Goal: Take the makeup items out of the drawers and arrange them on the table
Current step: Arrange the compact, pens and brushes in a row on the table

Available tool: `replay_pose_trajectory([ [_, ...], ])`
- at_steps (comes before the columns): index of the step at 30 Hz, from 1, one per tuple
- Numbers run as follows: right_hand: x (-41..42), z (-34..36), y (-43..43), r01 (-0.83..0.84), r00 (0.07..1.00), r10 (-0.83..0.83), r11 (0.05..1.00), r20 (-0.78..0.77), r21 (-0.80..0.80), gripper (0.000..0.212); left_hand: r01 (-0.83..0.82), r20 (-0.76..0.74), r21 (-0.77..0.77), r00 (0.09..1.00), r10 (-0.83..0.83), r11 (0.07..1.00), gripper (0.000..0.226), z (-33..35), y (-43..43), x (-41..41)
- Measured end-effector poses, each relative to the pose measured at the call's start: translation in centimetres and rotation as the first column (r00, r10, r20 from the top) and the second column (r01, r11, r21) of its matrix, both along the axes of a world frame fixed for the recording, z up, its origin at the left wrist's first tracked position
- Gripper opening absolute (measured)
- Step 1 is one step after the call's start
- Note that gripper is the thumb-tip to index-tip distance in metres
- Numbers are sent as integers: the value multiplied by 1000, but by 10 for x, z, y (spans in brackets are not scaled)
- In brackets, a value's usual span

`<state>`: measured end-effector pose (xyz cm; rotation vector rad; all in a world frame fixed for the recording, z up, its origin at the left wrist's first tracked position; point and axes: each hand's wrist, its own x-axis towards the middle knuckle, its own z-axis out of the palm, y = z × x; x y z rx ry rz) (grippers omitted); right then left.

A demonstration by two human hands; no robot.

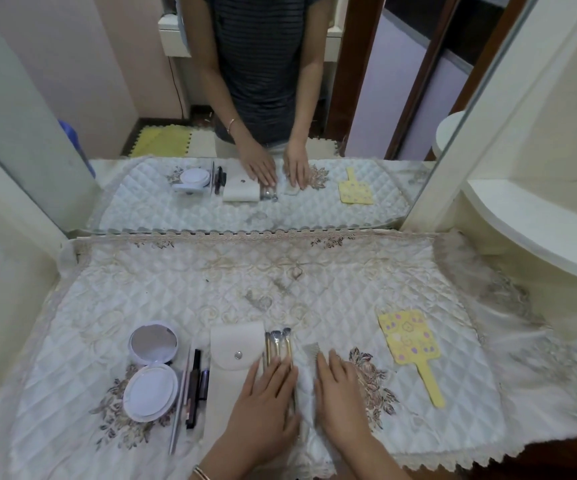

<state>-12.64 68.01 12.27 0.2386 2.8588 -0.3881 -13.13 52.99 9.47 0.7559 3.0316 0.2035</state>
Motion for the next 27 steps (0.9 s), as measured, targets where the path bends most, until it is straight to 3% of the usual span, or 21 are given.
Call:
replay_pose_trajectory([
  [2,-9,8,-11,-33,999,34,997,17,-67,44,-1,-22,19,1000,1,1000,56,-1,-1,0],
  [3,-13,9,-14,-96,995,98,989,12,-109,42,-6,-29,26,1000,6,1000,57,-1,-1,0],
  [5,-14,12,-11,-81,994,93,978,51,-194,54,-2,-36,32,999,3,1000,61,-2,0,0],
  [7,-9,14,6,-6,998,-8,974,-60,-225,70,12,-34,42,999,-10,999,55,-1,2,-2],
  [9,-4,13,36,81,981,-111,979,-160,-187,67,34,-19,34,999,-34,999,60,-1,5,-4],
  [14,1,15,115,288,958,-287,957,21,-35,60,76,-55,3,996,-76,997,58,-6,16,-6],
  [16,0,12,118,286,955,-281,957,95,-39,62,61,-65,7,996,-61,998,55,-8,18,-5],
  [20,5,13,88,232,972,-230,971,44,-50,66,50,-62,-15,997,-51,999,60,-6,18,-6],
  [23,13,10,54,86,995,-81,992,53,-96,103,39,-48,-12,998,-39,999,62,-2,19,-4],
  [24,16,8,46,61,997,-56,993,53,-97,105,30,-42,-10,999,-30,1000,62,-1,19,-4],
  [27,17,9,33,43,993,-39,999,113,-32,77,1,-38,-11,999,-1,1000,62,2,14,0],
])
